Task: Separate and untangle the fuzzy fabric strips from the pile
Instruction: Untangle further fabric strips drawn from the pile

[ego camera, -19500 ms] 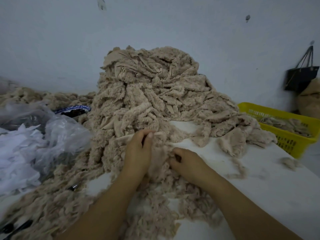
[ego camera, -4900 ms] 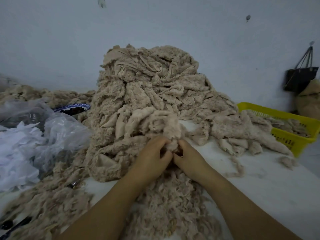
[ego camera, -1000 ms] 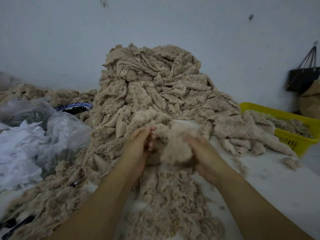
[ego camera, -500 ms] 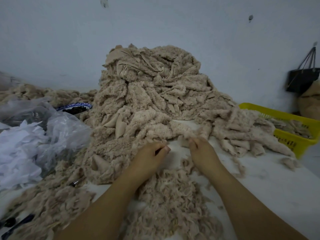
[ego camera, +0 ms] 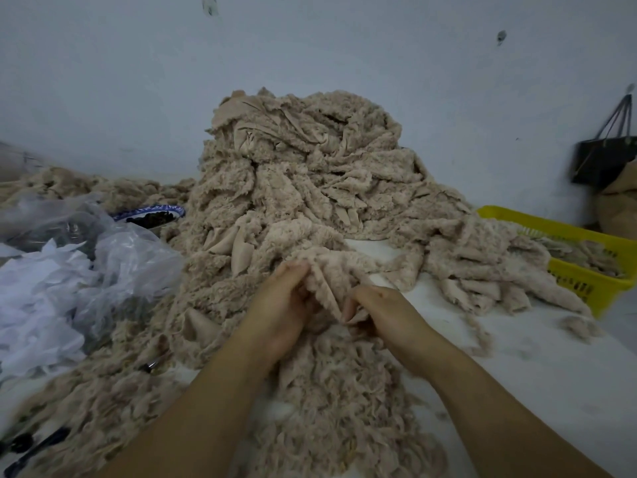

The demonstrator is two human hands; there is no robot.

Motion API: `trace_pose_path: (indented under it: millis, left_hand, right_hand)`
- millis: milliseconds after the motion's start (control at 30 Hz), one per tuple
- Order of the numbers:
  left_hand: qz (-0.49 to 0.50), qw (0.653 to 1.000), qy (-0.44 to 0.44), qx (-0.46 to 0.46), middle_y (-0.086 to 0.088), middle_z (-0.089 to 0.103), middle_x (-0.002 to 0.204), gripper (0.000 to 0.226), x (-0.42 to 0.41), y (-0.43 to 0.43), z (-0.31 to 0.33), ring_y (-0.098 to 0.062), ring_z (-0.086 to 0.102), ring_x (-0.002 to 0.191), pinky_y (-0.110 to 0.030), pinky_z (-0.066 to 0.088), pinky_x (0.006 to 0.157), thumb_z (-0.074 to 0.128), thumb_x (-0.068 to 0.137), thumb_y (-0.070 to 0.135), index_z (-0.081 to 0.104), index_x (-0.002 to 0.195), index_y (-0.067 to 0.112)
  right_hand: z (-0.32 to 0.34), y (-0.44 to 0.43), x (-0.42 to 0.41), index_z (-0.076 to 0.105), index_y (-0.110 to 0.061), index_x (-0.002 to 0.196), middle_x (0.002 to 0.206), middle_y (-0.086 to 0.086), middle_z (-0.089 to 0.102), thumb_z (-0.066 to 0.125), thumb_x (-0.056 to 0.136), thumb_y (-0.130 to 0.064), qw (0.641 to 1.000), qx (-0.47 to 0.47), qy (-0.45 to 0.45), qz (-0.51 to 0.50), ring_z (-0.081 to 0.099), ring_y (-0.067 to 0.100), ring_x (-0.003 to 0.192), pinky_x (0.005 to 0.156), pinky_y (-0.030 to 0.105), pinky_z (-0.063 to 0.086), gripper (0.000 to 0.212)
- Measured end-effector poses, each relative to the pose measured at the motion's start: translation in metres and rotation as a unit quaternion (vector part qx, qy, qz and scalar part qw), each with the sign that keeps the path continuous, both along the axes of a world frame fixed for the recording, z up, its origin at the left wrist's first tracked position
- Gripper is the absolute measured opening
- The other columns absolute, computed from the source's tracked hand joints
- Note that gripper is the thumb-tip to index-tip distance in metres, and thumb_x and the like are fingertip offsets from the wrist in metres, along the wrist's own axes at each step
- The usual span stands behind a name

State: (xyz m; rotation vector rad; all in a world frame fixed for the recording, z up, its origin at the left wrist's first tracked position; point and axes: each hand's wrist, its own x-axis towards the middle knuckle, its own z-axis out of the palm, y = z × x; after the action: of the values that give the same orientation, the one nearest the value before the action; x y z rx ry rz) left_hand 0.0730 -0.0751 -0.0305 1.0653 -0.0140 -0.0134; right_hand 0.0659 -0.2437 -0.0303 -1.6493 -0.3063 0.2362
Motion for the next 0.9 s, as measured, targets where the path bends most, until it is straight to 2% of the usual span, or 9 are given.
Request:
trace_pose_path:
  millis: [133,233,300,400,467,533,667,767,900]
  left_hand:
    - [-0.025,0.991,-0.002,-0.133,-0.013,0.071,0.097,0.018,-0.003,0.008,0.009,-0.021,0.068,0.088,-0.031,0.06,0.073,0.052,0.097,0.013,0.065,0.103,0.002]
    - [-0.079,0.996,0.001,-0.029,-0.018,0.068,0.098,0.014,-0.011,0.002,0.01,-0.026,0.068,0.088,-0.038,0.059,0.077,0.055,0.092,0.007,0.063,0.103,0.004]
    - [-0.113,0.99,0.004,0.082,-0.02,0.068,0.101,0.017,-0.015,-0.007,0.007,-0.029,0.068,0.093,-0.038,0.056,0.085,0.054,0.092,-0.001,0.066,0.105,0.003]
    - [-0.154,0.972,0.002,0.18,-0.018,0.072,0.108,0.026,-0.019,-0.016,0.002,-0.027,0.07,0.097,-0.037,0.058,0.089,0.053,0.094,-0.002,0.071,0.111,0.008]
    - [-0.144,0.973,0.008,0.181,-0.018,0.074,0.105,0.028,-0.018,-0.014,0.003,-0.027,0.072,0.092,-0.038,0.06,0.084,0.053,0.096,0.002,0.077,0.099,0.017]
    - [-0.108,0.982,0.026,0.154,-0.016,0.075,0.098,0.035,-0.015,-0.007,0.005,-0.023,0.074,0.082,-0.033,0.062,0.069,0.051,0.099,0.006,0.079,0.085,0.022]
    - [-0.079,0.991,0.049,0.099,-0.011,0.076,0.084,0.022,-0.012,0.0,0.005,-0.018,0.072,0.064,-0.025,0.055,0.052,0.047,0.099,0.006,0.069,0.104,0.008]
    - [-0.038,0.993,0.05,0.099,-0.012,0.074,0.094,0.021,-0.009,-0.001,0.005,-0.021,0.071,0.078,-0.031,0.057,0.068,0.05,0.098,0.012,0.068,0.107,0.005]
    - [-0.04,0.995,0.053,0.068,-0.025,0.066,0.117,0.036,-0.008,-0.002,0.005,-0.028,0.067,0.102,-0.042,0.054,0.09,0.057,0.098,0.022,0.06,0.119,-0.006]
  right_hand:
    - [-0.007,0.002,0.005,0.069,-0.023,0.055,0.069,-0.002,0.071,0.046,0.101,-0.034,1.0,0.025,0.018,0.005,0.071,0.015,0.077,0.07,0.024,0.056,0.053]
    - [-0.005,0.009,0.003,0.079,-0.028,0.093,0.105,0.0,0.076,0.048,0.092,-0.061,0.987,0.142,0.051,0.048,0.07,0.016,0.104,0.087,0.028,0.056,0.045]
    - [-0.006,0.008,0.003,0.075,-0.019,0.11,0.115,0.009,0.073,0.057,0.087,-0.061,0.982,0.164,0.075,0.053,0.067,0.019,0.112,0.092,0.029,0.054,0.051]
    - [-0.003,0.002,0.01,0.067,0.001,0.113,0.101,0.02,0.071,0.057,0.097,-0.026,0.973,0.205,0.092,-0.049,0.07,0.026,0.091,0.077,0.034,0.057,0.033]
    - [0.001,-0.006,0.015,0.062,0.001,0.104,0.088,0.013,0.066,0.054,0.097,-0.012,0.948,0.269,0.105,-0.133,0.065,0.02,0.075,0.068,0.032,0.054,0.017]
    - [0.006,-0.014,0.019,0.055,-0.008,0.09,0.074,0.004,0.055,0.051,0.098,-0.008,0.923,0.322,0.107,-0.18,0.055,0.01,0.06,0.056,0.024,0.047,0.009]
    - [0.007,-0.018,0.021,0.049,-0.011,0.089,0.07,-0.001,0.051,0.052,0.097,-0.008,0.91,0.349,0.1,-0.2,0.048,0.007,0.055,0.049,0.021,0.041,0.009]
    - [0.006,-0.016,0.017,0.049,-0.013,0.082,0.063,-0.005,0.054,0.054,0.096,-0.01,0.939,0.285,0.053,-0.188,0.051,0.006,0.054,0.055,0.024,0.044,0.015]
    - [0.0,-0.004,0.007,0.051,-0.018,0.072,0.052,-0.018,0.055,0.059,0.094,-0.021,0.978,-0.037,-0.114,-0.17,0.047,-0.001,0.047,0.05,0.012,0.039,0.024]
